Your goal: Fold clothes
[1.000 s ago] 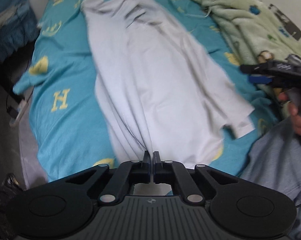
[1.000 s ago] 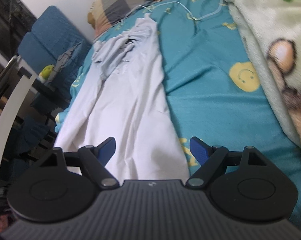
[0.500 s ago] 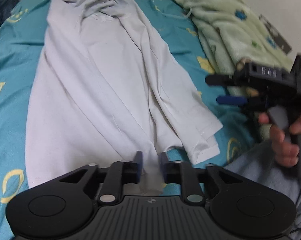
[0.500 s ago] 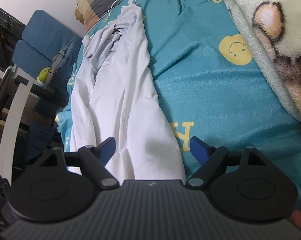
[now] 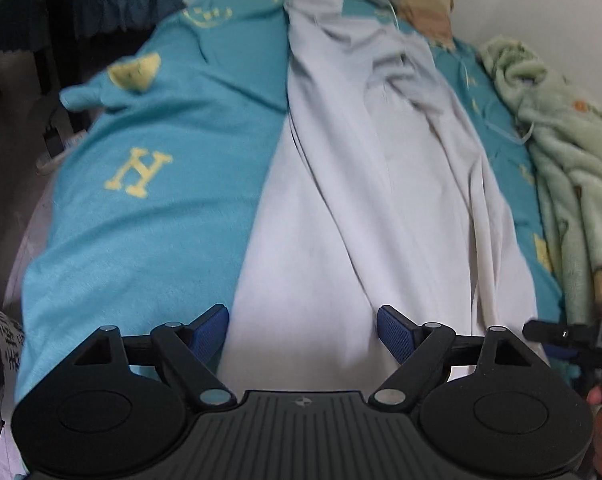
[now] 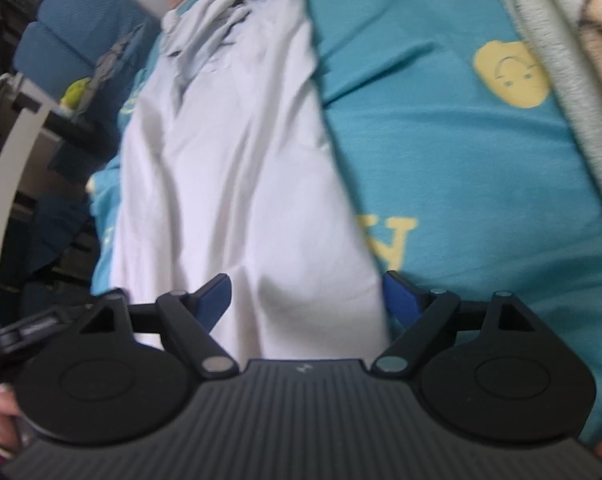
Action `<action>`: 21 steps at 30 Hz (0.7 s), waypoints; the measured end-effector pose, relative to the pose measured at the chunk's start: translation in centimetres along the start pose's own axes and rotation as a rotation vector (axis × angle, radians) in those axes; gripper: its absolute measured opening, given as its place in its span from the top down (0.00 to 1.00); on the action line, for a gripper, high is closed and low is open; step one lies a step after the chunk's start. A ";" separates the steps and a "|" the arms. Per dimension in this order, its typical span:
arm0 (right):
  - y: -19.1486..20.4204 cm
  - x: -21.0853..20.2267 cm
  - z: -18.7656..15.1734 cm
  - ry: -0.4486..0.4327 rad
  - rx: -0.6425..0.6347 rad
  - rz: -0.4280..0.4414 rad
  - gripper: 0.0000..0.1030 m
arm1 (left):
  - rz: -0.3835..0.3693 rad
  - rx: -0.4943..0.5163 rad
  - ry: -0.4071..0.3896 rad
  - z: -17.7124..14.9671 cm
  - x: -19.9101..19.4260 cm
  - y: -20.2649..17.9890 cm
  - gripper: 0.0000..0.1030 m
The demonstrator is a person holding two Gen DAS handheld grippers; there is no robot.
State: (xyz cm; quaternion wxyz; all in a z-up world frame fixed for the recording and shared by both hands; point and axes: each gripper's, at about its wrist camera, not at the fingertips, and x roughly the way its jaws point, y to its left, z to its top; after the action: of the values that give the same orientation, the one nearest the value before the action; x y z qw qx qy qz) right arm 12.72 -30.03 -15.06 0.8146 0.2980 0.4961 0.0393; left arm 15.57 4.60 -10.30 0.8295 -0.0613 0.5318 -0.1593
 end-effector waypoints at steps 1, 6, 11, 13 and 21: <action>0.2 0.0 -0.1 0.014 -0.008 0.024 0.18 | -0.013 0.013 0.008 -0.3 0.1 -0.4 0.19; 1.7 0.3 -0.9 0.077 -0.077 0.097 0.18 | -0.122 0.079 0.055 -1.9 0.2 -2.3 0.19; 2.3 0.4 -1.1 0.113 -0.113 0.097 0.31 | -0.200 0.112 0.123 -3.1 0.3 -3.7 0.19; 2.3 0.3 -1.1 0.113 -0.112 0.085 0.51 | -0.214 0.113 0.133 -3.4 0.2 -3.9 0.19; 1.8 -0.7 -1.1 0.069 -0.086 0.080 0.89 | -0.185 0.118 0.114 -4.4 -0.3 -4.3 0.82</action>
State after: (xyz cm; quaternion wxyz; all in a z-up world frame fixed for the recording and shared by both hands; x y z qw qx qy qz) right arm 11.94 -28.29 -13.92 0.8067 0.2811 0.5094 0.1034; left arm 10.66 0.96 -10.69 0.7819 -0.0520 0.5597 -0.2694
